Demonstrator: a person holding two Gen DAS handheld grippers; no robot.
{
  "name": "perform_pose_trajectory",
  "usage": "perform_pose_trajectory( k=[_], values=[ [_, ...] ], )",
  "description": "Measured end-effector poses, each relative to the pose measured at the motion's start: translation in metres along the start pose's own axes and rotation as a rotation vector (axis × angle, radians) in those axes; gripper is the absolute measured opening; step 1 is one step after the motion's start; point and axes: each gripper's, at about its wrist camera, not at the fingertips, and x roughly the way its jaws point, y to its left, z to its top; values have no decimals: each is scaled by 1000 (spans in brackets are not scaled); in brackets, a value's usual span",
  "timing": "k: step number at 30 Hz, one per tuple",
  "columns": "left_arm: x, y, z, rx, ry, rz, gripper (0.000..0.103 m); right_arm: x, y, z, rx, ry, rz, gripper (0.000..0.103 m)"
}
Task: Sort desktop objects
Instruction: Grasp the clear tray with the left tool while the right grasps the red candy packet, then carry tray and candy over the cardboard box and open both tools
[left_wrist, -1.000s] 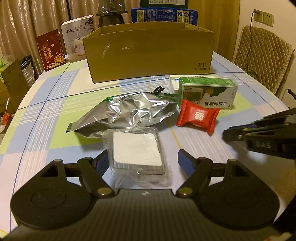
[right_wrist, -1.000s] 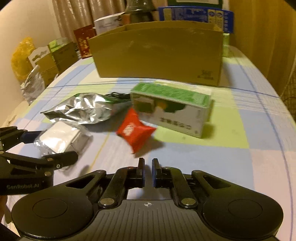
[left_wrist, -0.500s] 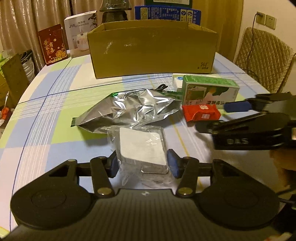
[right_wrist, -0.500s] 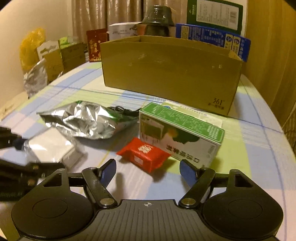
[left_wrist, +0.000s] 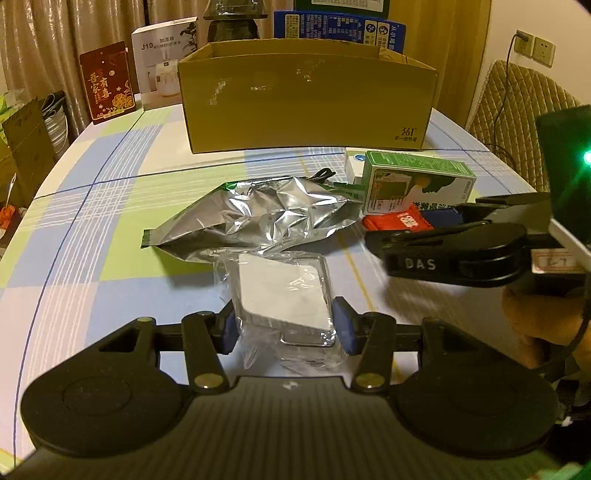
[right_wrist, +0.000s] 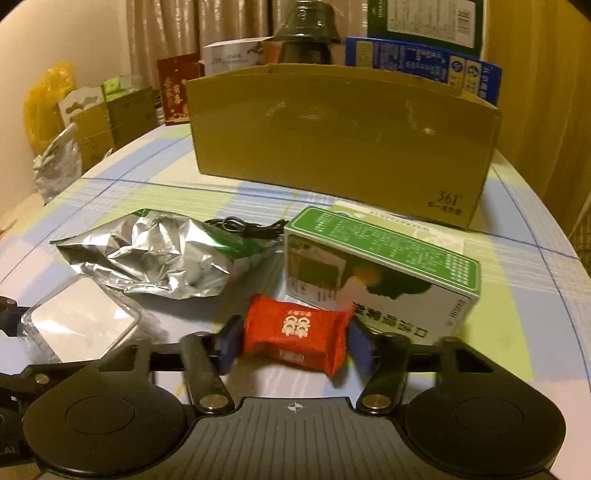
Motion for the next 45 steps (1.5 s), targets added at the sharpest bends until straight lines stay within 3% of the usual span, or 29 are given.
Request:
perform_pose_trajectory(
  k=[4,17,33,45],
  values=[
    [1,0,0,-5,0,-1,46,-6,-3,-3,6,1,-3,40],
    [-9,-4,2,-15,-18,-37,41,-43,-12,1,44,-23,6,40],
    [-29,-12,28,-30,-124,-61,41,-55,-17,4,57,-51,-11,40],
    [-38,-19,76,-31,-194,-91,41,-77,-24,55,18,-148,-27,40]
  ],
)
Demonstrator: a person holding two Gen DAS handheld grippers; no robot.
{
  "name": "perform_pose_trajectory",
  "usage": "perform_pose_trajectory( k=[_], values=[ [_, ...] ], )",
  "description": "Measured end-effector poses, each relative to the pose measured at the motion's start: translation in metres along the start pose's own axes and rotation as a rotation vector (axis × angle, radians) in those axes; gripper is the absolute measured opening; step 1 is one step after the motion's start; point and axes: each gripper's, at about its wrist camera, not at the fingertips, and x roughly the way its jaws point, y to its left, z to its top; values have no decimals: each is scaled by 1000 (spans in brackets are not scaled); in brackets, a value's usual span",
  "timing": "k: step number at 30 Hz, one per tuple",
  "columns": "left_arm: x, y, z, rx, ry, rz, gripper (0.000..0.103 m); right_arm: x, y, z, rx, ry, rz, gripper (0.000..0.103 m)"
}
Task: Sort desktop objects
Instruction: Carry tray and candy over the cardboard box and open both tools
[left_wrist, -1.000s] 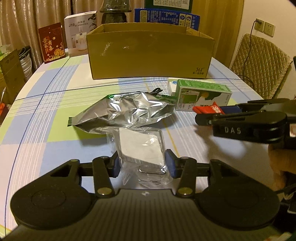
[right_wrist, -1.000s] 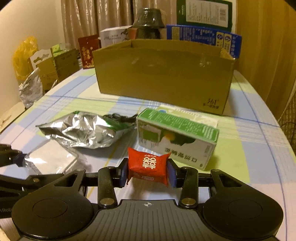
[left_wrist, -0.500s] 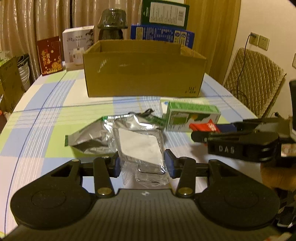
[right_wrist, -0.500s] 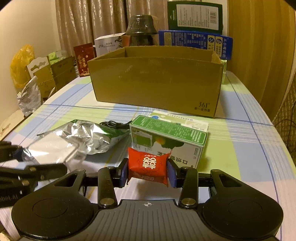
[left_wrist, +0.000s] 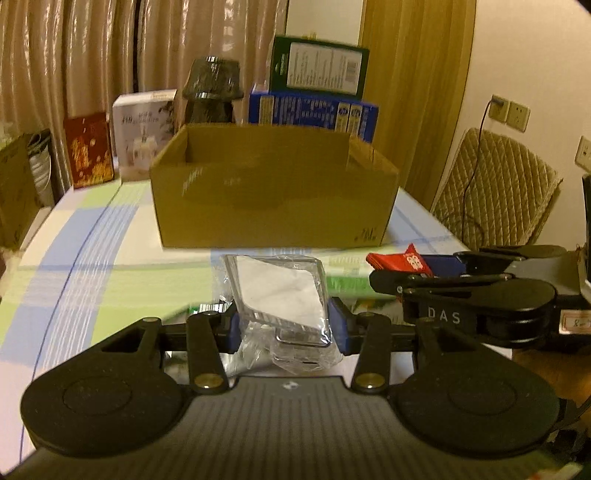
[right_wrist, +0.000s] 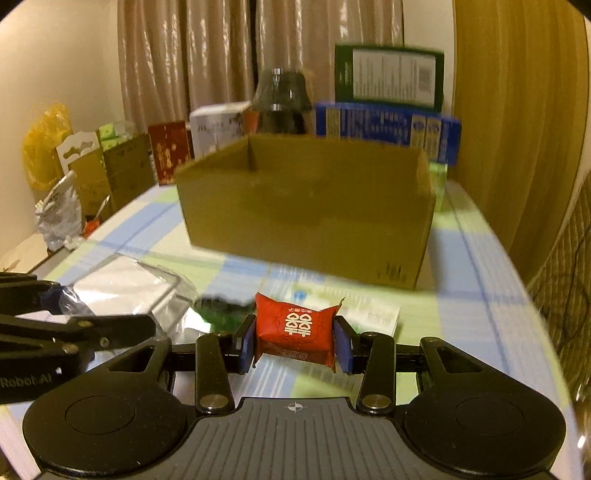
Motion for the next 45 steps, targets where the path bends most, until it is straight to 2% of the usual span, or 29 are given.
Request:
perform_pose_trajectory(
  k=[8,16,20,31,37,38,39,41,45],
  values=[
    [16,14,58,-4,-92,16,41,10,-27,50,17,-107,-64,40],
    [53,28,109,-5,-148,22,41,41,-51,95,94,-202,-107,40],
    [78,31,132,-9,-170,0,41,62,-52,111,102,-236,-117,40],
    [134,55,149,-95,-172,-4,41,111,-66,117,123,-225,-165,40],
    [153,63,152,-118,-207,-3,42,128,-79,115,132,-210,-176,40],
    [158,66,151,-128,-205,-3,43,133,-81,115,126,-198,-169,42],
    [161,67,150,-136,-201,-3,44,137,-82,113,128,-188,-165,55],
    [165,71,147,-143,-191,3,47,137,-85,108,147,-200,-163,70],
    [162,75,146,-141,-193,15,47,132,-87,106,145,-216,-171,70]
  ],
)
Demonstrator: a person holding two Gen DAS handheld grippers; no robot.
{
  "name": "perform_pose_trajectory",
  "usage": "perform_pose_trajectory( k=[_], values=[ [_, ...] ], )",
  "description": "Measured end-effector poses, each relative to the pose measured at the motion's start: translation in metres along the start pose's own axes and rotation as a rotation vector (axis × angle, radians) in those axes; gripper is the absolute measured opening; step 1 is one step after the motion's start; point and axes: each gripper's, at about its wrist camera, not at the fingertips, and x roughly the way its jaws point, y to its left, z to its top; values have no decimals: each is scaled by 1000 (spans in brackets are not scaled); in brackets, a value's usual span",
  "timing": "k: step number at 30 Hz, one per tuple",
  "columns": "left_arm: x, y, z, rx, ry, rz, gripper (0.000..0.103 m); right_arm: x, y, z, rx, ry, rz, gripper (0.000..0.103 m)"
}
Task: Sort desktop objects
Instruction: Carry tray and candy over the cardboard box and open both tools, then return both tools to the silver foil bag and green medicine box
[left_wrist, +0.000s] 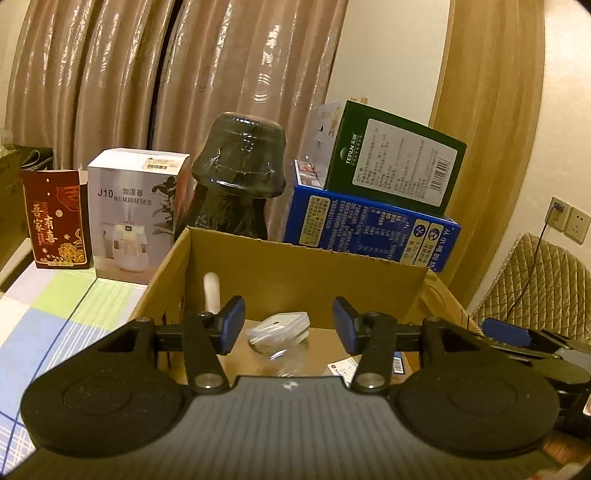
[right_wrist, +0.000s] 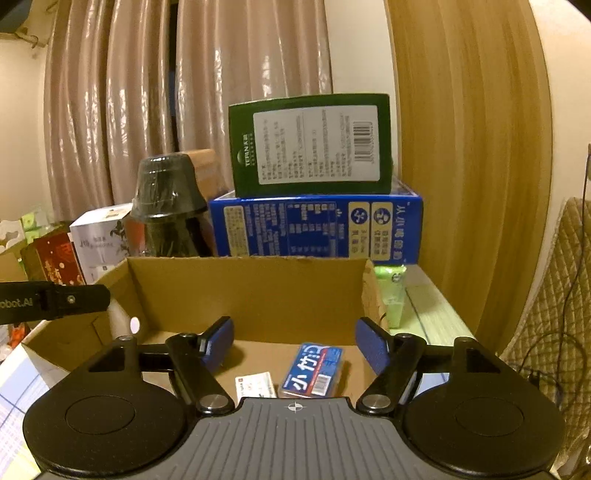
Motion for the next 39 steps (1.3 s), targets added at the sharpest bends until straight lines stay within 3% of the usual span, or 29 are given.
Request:
perform_pose_trajectory(
  k=[10,14,17,21,23,26,32,39],
  values=[
    [-29,-1,-5,23,12,20,50,-19,12,2,-9,-33,22,71],
    [-45,-2,-17,44,29,41,62,-32,23,-1,-33,-35,49,71],
    [-57,2,-27,50,42,60,65,-45,26,-7,-49,-32,55,72],
    [-73,11,-37,22,51,80,67,-68,21,-16,-30,-16,49,73],
    [-85,13,-43,14,52,84,75,-79,18,-22,-25,-4,43,74],
    [-103,16,-54,-12,63,76,80,-96,14,-32,-15,24,40,76],
    [-135,9,-77,46,93,74,91,-121,12,-58,-20,81,38,79],
    [-164,1,-112,54,174,47,94,-143,19,-88,-65,137,67,86]
  ],
)
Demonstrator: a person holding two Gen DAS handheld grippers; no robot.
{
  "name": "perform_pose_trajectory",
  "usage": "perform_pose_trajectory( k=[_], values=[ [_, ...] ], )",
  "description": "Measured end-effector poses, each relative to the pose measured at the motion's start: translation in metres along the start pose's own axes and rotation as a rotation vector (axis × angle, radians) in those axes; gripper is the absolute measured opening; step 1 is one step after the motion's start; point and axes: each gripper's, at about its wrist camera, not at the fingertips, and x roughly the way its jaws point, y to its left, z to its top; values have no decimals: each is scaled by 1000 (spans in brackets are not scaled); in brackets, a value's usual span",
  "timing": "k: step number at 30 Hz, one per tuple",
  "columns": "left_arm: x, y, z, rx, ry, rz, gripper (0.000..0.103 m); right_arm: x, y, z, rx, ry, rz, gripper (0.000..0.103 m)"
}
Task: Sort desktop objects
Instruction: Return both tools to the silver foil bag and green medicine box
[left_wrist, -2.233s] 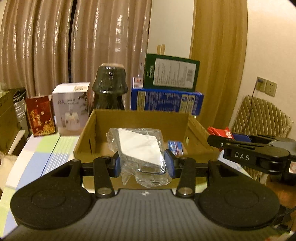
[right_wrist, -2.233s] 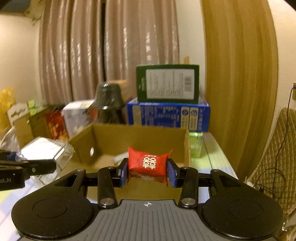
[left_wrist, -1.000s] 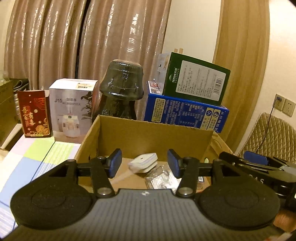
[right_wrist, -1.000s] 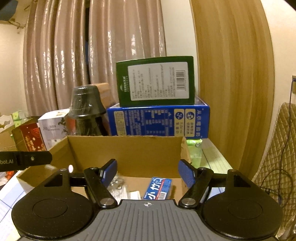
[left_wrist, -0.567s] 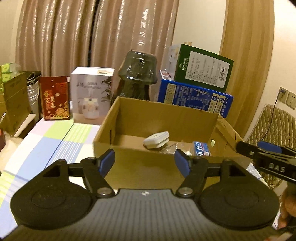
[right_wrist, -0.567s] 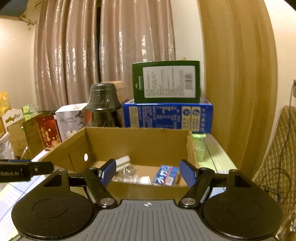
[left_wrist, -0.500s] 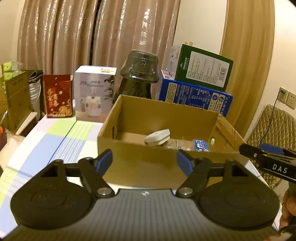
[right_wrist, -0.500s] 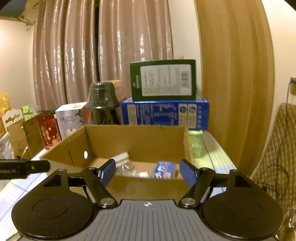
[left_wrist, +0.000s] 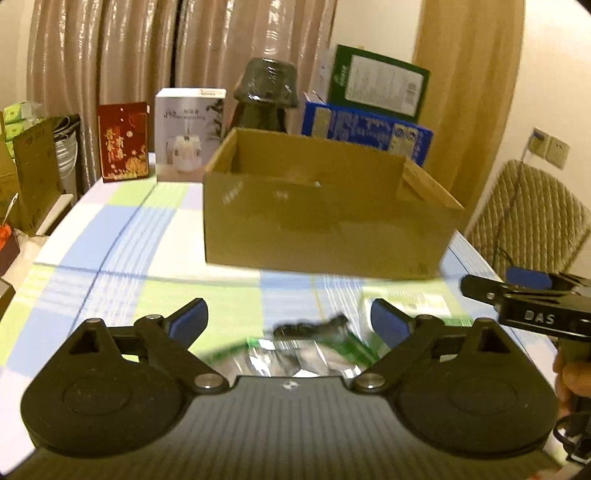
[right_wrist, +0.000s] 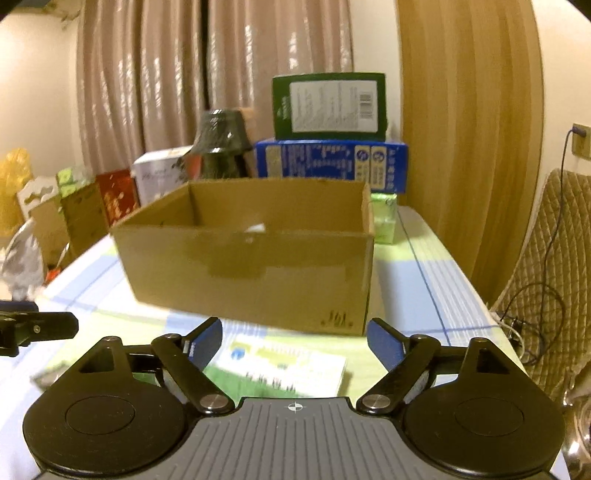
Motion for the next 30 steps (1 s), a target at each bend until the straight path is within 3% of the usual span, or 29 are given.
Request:
perform_pose_trajectory(
  k=[6,10,18,25,30],
  values=[
    [-11,-10,-30,16,60,-20,97,-15,2,-20,-10,25,18,98],
    [-20,-11,-43,47,70,5,99,-24,-2,-27,0,38,11,101],
    [-26,-4,-53,25,101,31,101,-31,-13,-40,17,76,-10,101],
    [-21,-6,-49,77,100,52,101,-27,-14,-40,8,92,5,101],
    [-13,-9,-42,182,116,42,101,-23,-4,-38,-82,89,43,101]
  ],
)
